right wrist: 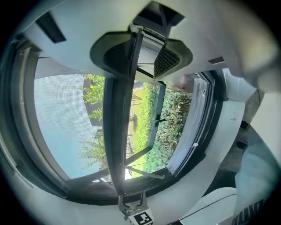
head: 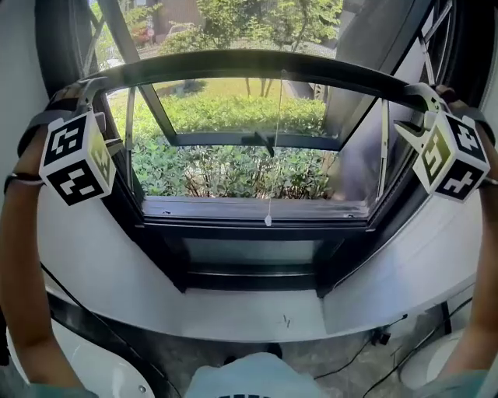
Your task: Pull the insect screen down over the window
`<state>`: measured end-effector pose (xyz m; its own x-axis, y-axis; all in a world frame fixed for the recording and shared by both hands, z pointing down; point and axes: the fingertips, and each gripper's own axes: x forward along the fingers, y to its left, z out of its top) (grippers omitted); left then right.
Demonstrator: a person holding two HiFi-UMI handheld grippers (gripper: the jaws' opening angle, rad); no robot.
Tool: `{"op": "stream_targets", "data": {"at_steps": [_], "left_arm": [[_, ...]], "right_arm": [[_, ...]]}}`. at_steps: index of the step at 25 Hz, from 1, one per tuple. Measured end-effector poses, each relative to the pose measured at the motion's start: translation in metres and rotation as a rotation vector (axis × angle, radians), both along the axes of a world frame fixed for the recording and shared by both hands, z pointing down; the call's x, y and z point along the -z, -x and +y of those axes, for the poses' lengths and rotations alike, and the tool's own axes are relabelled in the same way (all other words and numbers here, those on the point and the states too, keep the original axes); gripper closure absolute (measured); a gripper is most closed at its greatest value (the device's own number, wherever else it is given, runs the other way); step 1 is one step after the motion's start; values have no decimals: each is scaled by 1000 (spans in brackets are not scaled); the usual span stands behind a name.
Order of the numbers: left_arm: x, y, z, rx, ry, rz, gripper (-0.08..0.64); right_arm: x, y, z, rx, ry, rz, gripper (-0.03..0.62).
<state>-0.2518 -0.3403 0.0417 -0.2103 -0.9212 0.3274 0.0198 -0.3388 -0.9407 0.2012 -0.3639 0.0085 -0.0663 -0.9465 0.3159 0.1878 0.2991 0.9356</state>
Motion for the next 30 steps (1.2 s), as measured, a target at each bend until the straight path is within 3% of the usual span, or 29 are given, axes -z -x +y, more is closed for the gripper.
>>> {"op": "stream_targets", "data": {"at_steps": [11, 16, 21, 30], "left_arm": [[-98, -4, 12, -23, 145, 32, 127], [-136, -4, 11, -27, 175, 36, 127], [-186, -4, 11, -20, 219, -25, 127], [-256, -5, 12, -43, 247, 19, 127]], "right_arm": [[-98, -5, 9, -17, 174, 71, 416], [-137, -5, 8, -29, 227, 64, 416], [-187, -8, 7, -49, 282, 74, 416], [-256, -8, 7, -86, 342, 66, 416]]}}
